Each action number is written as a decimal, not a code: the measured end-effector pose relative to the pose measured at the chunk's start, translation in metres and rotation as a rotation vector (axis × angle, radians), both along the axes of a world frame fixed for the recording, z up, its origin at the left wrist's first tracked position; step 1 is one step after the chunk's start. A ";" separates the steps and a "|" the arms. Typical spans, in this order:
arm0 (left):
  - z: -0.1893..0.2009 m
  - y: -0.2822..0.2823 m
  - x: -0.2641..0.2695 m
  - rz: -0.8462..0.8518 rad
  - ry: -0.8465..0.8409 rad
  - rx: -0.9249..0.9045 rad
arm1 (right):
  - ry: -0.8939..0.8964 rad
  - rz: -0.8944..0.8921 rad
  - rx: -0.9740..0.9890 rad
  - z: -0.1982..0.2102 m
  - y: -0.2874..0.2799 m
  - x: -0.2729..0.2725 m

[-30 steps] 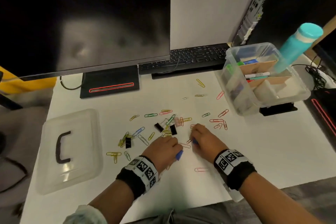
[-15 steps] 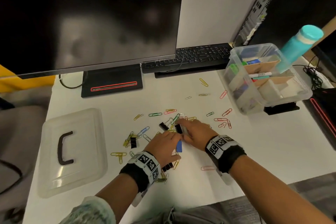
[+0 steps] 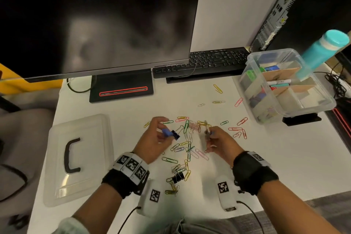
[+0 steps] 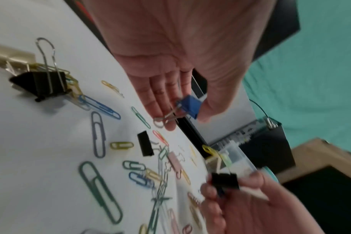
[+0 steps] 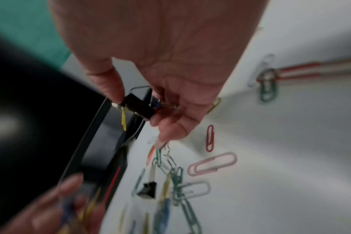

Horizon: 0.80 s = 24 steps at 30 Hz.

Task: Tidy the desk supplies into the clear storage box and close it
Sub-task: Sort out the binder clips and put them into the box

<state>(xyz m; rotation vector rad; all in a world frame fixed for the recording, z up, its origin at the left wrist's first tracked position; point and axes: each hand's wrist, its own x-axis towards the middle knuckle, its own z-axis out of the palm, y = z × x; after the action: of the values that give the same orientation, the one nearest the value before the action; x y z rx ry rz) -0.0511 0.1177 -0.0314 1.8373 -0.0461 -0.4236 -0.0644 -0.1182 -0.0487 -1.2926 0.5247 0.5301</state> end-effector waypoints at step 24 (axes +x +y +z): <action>-0.031 -0.031 0.028 -0.203 -0.065 0.759 | -0.472 0.754 -1.233 0.008 -0.003 0.002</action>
<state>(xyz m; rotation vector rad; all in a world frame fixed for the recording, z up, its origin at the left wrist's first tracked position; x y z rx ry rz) -0.0232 0.0870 -0.0622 2.6078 -0.1309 -0.5720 -0.0621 -0.1215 -0.0407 -2.7511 -0.1425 0.4722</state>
